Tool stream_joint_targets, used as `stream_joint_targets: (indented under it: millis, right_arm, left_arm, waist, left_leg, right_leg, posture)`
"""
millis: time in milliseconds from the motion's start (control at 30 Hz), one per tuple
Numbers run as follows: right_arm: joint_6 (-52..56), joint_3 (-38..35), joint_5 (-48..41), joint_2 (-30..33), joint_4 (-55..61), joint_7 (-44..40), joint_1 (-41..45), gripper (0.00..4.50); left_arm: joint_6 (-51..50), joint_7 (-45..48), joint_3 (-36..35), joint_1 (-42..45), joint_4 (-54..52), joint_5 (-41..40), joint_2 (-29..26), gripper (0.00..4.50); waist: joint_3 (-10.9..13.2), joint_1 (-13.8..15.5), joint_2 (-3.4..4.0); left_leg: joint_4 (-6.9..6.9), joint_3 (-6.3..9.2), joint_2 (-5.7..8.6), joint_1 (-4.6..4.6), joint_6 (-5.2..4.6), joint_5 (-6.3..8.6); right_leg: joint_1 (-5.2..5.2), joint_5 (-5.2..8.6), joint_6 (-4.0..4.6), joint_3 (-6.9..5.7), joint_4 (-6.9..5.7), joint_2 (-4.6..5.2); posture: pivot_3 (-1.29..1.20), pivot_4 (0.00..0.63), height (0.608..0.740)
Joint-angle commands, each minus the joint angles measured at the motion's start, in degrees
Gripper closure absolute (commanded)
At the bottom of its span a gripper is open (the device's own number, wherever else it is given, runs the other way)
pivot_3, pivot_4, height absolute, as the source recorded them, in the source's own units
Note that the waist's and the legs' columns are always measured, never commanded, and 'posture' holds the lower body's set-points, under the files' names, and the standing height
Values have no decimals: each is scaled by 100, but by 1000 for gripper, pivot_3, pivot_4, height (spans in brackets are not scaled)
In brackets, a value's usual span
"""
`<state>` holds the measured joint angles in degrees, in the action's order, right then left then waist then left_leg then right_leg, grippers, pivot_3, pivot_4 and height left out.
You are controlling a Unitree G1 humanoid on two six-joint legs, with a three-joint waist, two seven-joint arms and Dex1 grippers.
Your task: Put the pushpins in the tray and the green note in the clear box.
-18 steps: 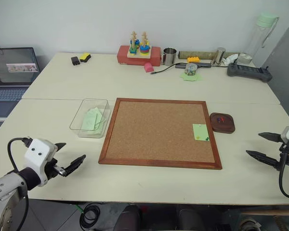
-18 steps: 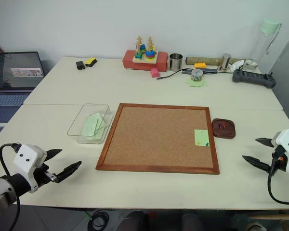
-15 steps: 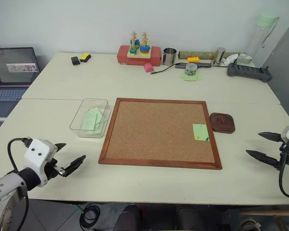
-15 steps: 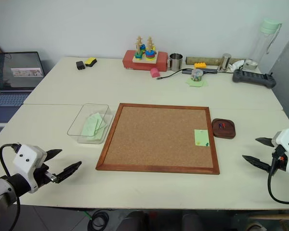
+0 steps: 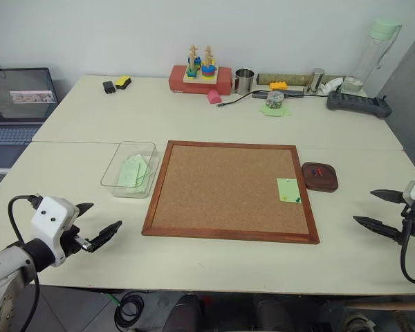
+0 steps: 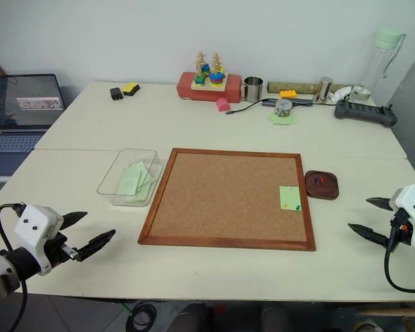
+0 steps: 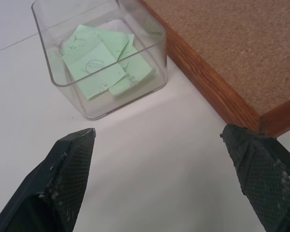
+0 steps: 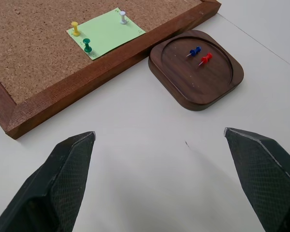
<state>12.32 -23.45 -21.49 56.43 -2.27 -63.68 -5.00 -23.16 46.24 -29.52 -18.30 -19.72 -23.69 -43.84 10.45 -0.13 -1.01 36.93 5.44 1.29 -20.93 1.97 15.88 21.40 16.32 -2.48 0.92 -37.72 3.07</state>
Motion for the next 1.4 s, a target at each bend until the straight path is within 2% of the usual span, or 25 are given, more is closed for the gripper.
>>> stream_joint_targets:
  millis: [33,500,700,867,1033,1267,1400]
  right_arm:
    - [-84,-82,-18,30,126,-1,84,0]
    - [-145,-85,-16,-54,207,52,39,0]
    - [-244,-116,48,-116,268,166,-5,0]
    - [-179,-78,-102,-208,557,156,-39,0]
    - [239,14,-408,-336,1112,191,35,0]
    - [972,488,-712,-657,1774,552,337,0]
    - [1055,937,-591,-906,1702,744,718,0]
  left_arm:
    - [181,95,-60,39,-96,-46,-12,42]
    - [66,126,56,161,-169,-80,-69,42]
    - [-154,264,396,747,-502,-273,-277,1094]
    - [-279,283,1437,1665,-731,-241,-221,2055]
    - [-245,120,2310,2367,-399,-66,243,3034]
    - [188,75,3095,2958,473,327,973,4466]
    - [634,110,3403,3321,1254,541,1436,4466]
  waist:
    - [0,-1,0]
    - [0,0,0]
    - [0,13,-1]
    - [0,14,1]
    - [0,-26,2]
    - [1,-22,0]
    - [3,-3,-3]
  left_leg:
    - [0,0,0,0,0,0]
    - [0,0,0,0,0,0]
    - [4,4,1,0,0,0]
    - [3,2,2,0,0,-1]
    - [2,-4,3,1,0,0]
    - [6,2,5,2,0,-1]
    - [8,3,9,1,0,-1]
  right_leg:
    - [0,0,0,0,0,0]
    - [0,0,0,0,0,0]
    - [-2,0,0,-4,-2,-1]
    - [-3,-1,-1,-2,-4,-2]
    - [1,-4,-4,1,-9,-6]
    - [0,-4,-5,-2,-17,-19]
    - [-1,-6,-9,-3,-15,-19]
  posture:
    - [0,150,740]
    - [0,150,740]
    - [0,150,740]
    - [0,150,740]
    - [0,150,740]
    - [0,150,740]
    - [0,150,740]
